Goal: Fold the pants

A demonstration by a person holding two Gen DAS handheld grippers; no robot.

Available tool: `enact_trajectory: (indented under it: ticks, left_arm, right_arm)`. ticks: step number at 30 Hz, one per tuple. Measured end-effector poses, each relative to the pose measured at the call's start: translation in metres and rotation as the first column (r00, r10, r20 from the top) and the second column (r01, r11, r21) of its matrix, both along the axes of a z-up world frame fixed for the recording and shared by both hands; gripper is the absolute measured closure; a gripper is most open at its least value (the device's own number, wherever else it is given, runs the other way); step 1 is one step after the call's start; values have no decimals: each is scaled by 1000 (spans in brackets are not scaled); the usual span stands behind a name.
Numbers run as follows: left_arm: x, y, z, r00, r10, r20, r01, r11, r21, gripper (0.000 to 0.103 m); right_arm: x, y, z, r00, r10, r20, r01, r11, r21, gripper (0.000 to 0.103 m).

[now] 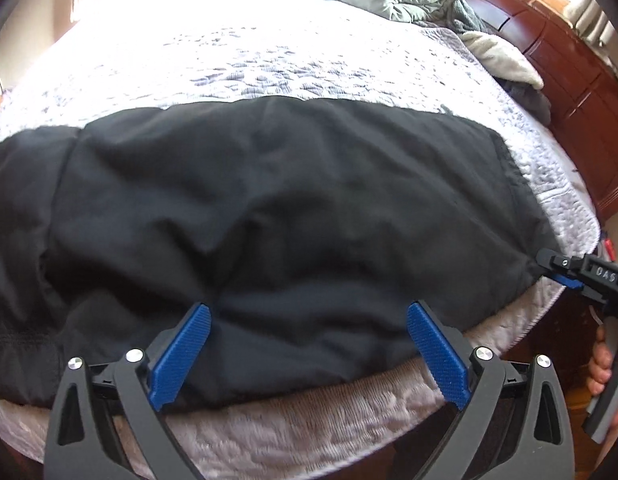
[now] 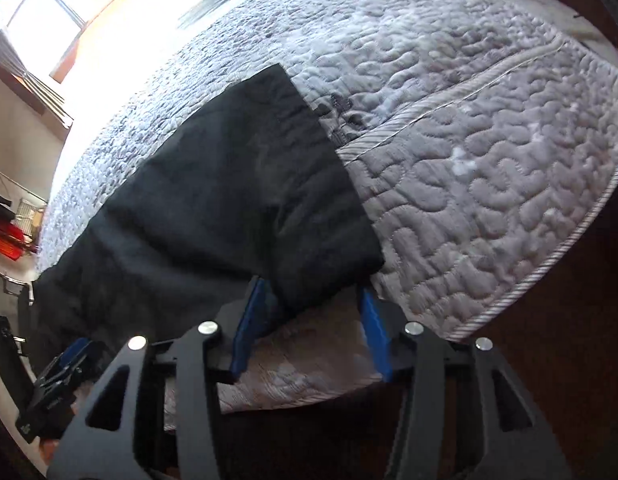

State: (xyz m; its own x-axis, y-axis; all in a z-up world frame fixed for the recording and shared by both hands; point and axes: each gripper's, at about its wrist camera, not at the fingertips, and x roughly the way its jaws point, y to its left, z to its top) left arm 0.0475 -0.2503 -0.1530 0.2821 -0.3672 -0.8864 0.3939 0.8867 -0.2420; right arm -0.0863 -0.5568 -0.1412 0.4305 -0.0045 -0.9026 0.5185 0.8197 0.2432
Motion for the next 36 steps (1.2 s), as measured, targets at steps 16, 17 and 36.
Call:
enact_trajectory:
  ticks: [16, 17, 36]
  left_arm:
    - [-9, 120, 27, 979, 202, 1, -201, 979, -32, 4]
    - [-8, 127, 27, 976, 218, -2, -218, 975, -30, 4]
    - [-6, 182, 21, 965, 256, -48, -260, 962, -89, 4]
  right_arm:
    - [113, 188, 31, 887, 433, 160, -454, 880, 141, 68]
    - [120, 201, 24, 875, 463, 141, -481, 866, 138, 68]
    - [138, 272, -15, 809, 587, 15, -587, 808, 60, 65]
